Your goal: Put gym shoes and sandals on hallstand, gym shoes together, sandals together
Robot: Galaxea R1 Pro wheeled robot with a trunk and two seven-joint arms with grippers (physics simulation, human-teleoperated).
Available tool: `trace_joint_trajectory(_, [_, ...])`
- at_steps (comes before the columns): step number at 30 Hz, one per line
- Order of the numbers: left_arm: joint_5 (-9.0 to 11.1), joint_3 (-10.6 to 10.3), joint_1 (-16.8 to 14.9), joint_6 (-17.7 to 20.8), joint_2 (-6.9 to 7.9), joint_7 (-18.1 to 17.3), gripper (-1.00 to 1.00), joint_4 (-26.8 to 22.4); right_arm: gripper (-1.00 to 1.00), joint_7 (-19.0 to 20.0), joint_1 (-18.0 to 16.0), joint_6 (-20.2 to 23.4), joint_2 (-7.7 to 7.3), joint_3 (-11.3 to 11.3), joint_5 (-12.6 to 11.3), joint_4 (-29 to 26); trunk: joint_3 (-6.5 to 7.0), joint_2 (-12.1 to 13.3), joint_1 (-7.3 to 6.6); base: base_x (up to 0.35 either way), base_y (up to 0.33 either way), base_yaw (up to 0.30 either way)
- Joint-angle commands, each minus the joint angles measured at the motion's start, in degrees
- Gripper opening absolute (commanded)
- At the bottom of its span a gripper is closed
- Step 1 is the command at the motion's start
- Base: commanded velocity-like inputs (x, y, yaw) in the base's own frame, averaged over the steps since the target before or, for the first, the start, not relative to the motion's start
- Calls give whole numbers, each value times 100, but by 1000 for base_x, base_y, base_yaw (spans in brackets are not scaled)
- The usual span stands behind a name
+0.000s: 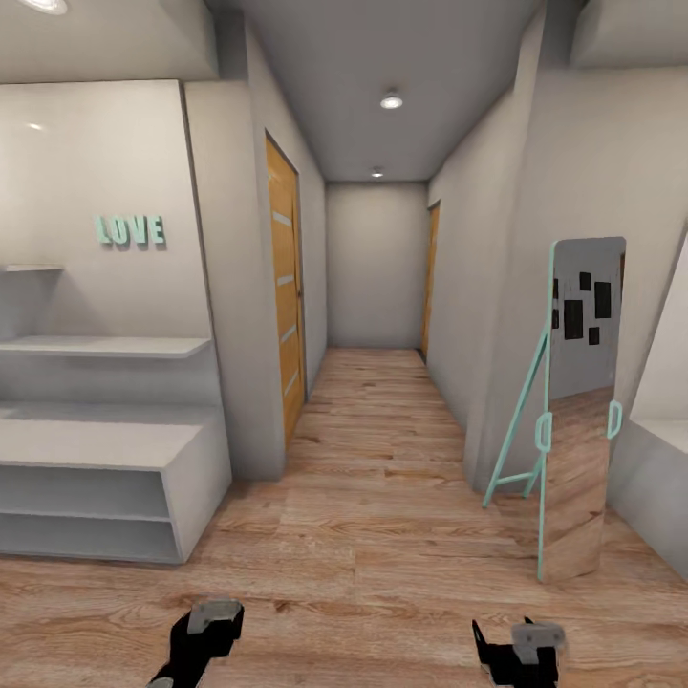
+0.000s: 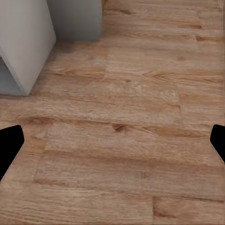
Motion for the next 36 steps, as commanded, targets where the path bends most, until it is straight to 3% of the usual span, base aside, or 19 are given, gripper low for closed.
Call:
trace_joint_trajectory(1, [3, 3, -115, 93, 2, 0, 100, 15, 100, -12, -82, 112, -2, 3, 5, -76, -8, -4, 0, 0, 0, 0])
trace_joint_trajectory(8, [-34, 2, -685, 858, -13, -21, 100, 66, 100, -20, -747, 1366, -5, 2, 6, -379, -8, -4, 0, 0, 0, 0])
trace_joint_trajectory(15, [-50, -9, -855, 1114, -45, -34, 100, 80, 100, -17, -1340, 2399, -5, -3, 3, -445, -8, -4, 0, 0, 0, 0])
trace_joint_trajectory(24, [-51, 4, -841, 1036, -43, -36, 100, 93, 100, 15, -1480, 2650, -5, 10, -3, -417, -8, -4, 0, 0, 0, 0])
trace_joint_trajectory(36, [-56, -5, -840, 220, -68, -37, 100, 596, 100, 15, -1500, 2669, 3, -6, -10, -18, -8, -4, 0, 0, 0, 0])
